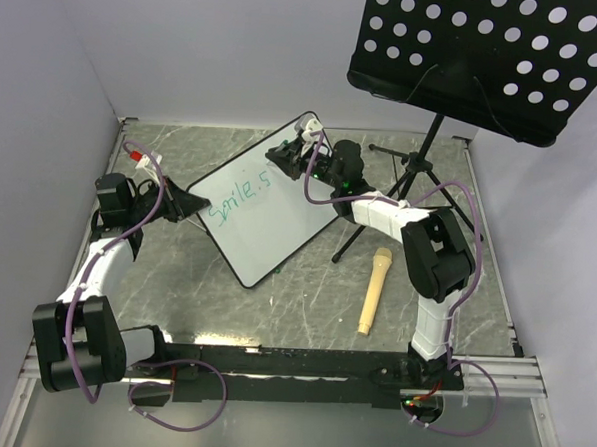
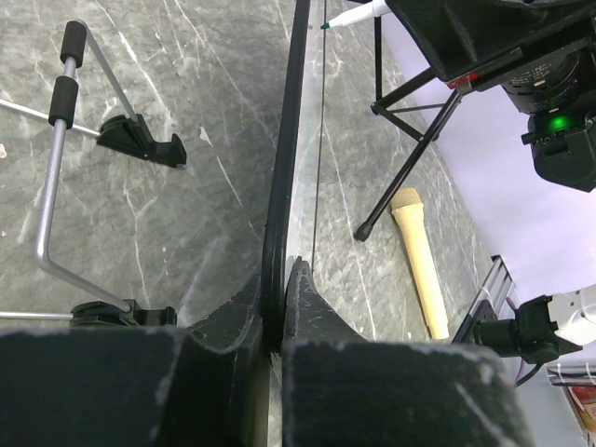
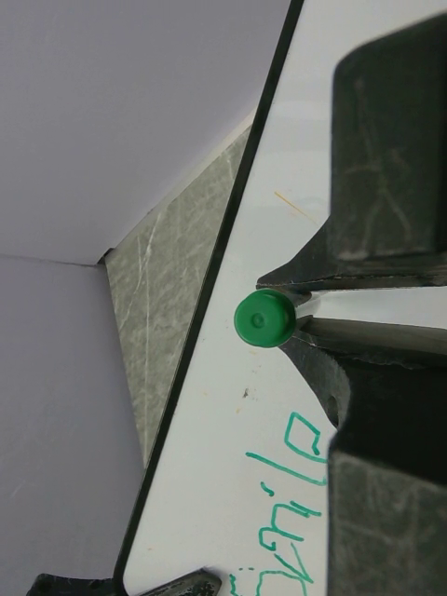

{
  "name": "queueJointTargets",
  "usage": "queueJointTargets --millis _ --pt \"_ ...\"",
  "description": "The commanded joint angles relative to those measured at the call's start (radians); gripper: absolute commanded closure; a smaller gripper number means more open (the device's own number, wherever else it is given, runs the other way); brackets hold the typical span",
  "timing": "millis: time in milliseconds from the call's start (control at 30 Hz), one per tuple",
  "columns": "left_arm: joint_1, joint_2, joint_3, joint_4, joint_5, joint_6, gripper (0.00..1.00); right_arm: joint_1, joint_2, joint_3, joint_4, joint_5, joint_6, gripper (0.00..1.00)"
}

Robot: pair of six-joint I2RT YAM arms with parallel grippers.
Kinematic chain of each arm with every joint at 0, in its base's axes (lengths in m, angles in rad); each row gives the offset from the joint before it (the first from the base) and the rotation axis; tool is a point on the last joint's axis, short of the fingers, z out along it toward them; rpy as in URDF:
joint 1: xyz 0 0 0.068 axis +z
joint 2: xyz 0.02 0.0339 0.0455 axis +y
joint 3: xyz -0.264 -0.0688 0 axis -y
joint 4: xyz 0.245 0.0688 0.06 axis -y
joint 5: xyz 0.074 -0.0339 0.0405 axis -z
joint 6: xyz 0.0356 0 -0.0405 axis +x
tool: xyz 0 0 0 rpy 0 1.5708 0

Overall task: Write a sentence on the whiteboard
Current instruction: Pick up the sentence from the whiteboard.

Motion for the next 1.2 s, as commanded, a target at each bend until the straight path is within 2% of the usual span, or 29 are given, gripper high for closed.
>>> queueJointTargets --millis 0,1167 --pt "-0.013 0.027 -0.017 -0.058 -0.108 0.284 0.99 -0.002 0.018 0.047 0.029 -0.018 0.003 1.00" --pt "-0.014 0.024 -0.017 -0.052 -0.104 0.281 0.99 0.009 0.025 0.027 0.017 -0.031 -0.003 1.00"
